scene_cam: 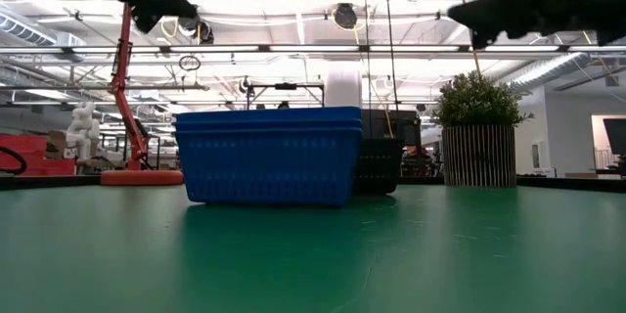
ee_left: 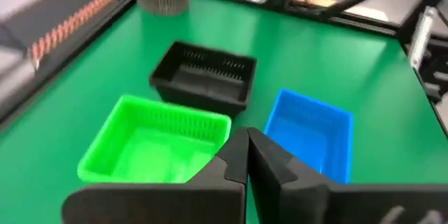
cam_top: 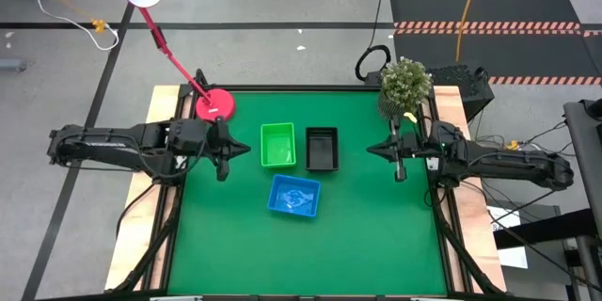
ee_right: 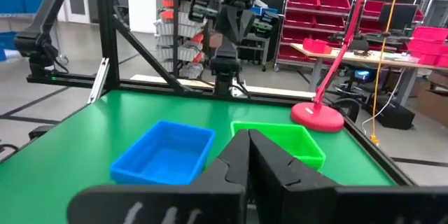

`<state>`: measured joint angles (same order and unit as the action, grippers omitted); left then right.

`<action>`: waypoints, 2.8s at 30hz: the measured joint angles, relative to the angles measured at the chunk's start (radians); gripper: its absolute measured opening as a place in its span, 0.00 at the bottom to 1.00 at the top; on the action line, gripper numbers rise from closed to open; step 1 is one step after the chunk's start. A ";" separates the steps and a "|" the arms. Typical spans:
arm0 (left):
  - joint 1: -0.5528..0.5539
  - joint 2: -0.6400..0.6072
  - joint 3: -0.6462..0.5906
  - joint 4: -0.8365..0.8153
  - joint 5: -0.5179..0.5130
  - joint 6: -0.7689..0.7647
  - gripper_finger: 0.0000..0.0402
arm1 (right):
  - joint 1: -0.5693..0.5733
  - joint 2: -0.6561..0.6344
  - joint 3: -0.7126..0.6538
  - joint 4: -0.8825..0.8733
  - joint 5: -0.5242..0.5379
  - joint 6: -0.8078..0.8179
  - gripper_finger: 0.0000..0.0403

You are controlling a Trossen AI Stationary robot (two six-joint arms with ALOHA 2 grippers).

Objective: Stack baskets by color
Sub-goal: Return to Home Position

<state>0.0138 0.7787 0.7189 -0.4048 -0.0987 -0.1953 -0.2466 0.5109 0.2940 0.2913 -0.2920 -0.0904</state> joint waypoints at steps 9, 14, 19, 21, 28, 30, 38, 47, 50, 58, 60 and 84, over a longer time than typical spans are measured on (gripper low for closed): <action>0.001 0.000 0.000 -0.010 -0.038 -0.129 0.01 | 0.000 -0.201 -0.152 0.054 -0.001 0.016 0.00; 0.001 0.000 0.000 -0.010 -0.060 -0.124 0.01 | 0.000 -0.289 -0.203 0.049 -0.025 0.015 0.00; 0.001 0.000 0.000 -0.011 -0.061 -0.113 0.01 | 0.000 -0.345 -0.223 0.048 -0.026 0.001 0.00; 0.001 0.000 0.000 -0.010 -0.061 -0.115 0.01 | 0.000 -0.363 -0.230 0.050 -0.026 -0.009 0.00; 0.001 0.000 0.000 -0.011 -0.061 -0.133 0.01 | 0.000 -0.434 -0.250 0.014 0.005 -0.005 0.00; 0.001 0.000 0.000 -0.011 -0.061 -0.132 0.01 | 0.000 -0.448 -0.250 -0.008 0.008 -0.001 0.00; 0.001 0.000 0.000 -0.011 -0.061 -0.128 0.01 | 0.072 -0.502 -0.252 -0.047 0.086 0.027 0.00; 0.001 0.000 0.000 -0.011 -0.061 -0.114 0.01 | 0.254 -0.507 -0.253 -0.143 0.223 0.000 0.00; 0.001 0.000 0.000 -0.012 -0.061 -0.113 0.01 | 0.283 -0.507 -0.253 -0.166 0.252 -0.028 0.00; 0.001 0.000 0.000 -0.011 -0.061 -0.101 0.01 | 0.288 -0.506 -0.254 -0.256 0.295 -0.069 0.00; 0.001 0.000 0.000 -0.011 -0.060 -0.097 0.01 | 0.288 -0.506 -0.254 -0.260 0.296 -0.067 0.00; -0.022 -0.404 -0.399 0.241 0.127 0.034 0.01 | 0.288 -0.502 -0.255 -0.238 0.344 -0.060 0.00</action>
<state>-0.0083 0.3743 0.3195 -0.1633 0.0282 -0.1610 0.0414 0.0093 0.0395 0.0536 0.0517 -0.1509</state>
